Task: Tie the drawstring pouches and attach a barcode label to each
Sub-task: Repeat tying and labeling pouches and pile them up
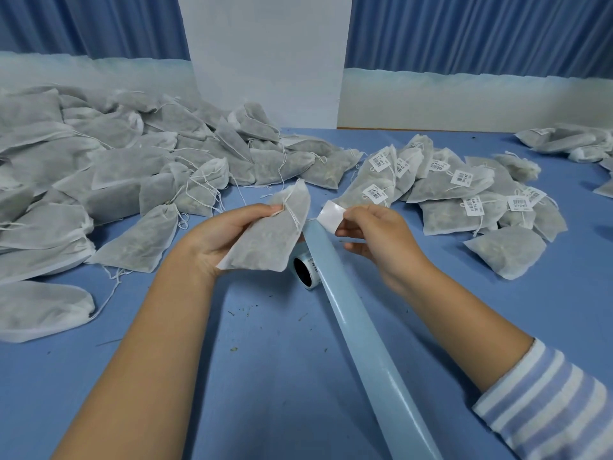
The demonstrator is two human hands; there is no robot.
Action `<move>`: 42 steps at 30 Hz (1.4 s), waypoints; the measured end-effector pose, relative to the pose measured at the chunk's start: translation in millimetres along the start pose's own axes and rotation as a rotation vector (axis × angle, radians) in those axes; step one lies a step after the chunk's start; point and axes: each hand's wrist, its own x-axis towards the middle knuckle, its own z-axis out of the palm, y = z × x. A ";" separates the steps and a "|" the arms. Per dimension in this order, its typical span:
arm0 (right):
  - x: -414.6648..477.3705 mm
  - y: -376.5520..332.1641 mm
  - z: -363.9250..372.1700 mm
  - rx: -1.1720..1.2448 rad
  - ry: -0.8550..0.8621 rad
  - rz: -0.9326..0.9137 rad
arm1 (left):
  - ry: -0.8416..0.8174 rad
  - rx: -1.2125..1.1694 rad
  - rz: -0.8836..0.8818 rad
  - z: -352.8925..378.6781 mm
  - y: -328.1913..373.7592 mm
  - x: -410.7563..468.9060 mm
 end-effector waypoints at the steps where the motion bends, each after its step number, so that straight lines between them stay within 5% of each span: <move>1: 0.7 -0.1 0.0 0.005 0.008 0.014 | -0.009 -0.009 -0.002 0.7 0.0 -0.5; 14: 8.2 -8.8 -10.6 0.143 0.178 0.154 | 0.130 0.061 0.050 -3.0 3.1 -2.5; 21: 5.5 -7.1 -8.8 0.131 0.117 0.137 | 0.184 0.395 0.011 8.3 8.2 -13.1; 30: -3.3 -11.4 -2.6 0.006 0.144 -0.158 | 0.410 0.359 0.388 18.6 18.8 -18.1; 42: -11.0 -5.9 1.7 -0.121 0.242 -0.521 | 0.509 0.315 0.520 49.0 3.8 -1.2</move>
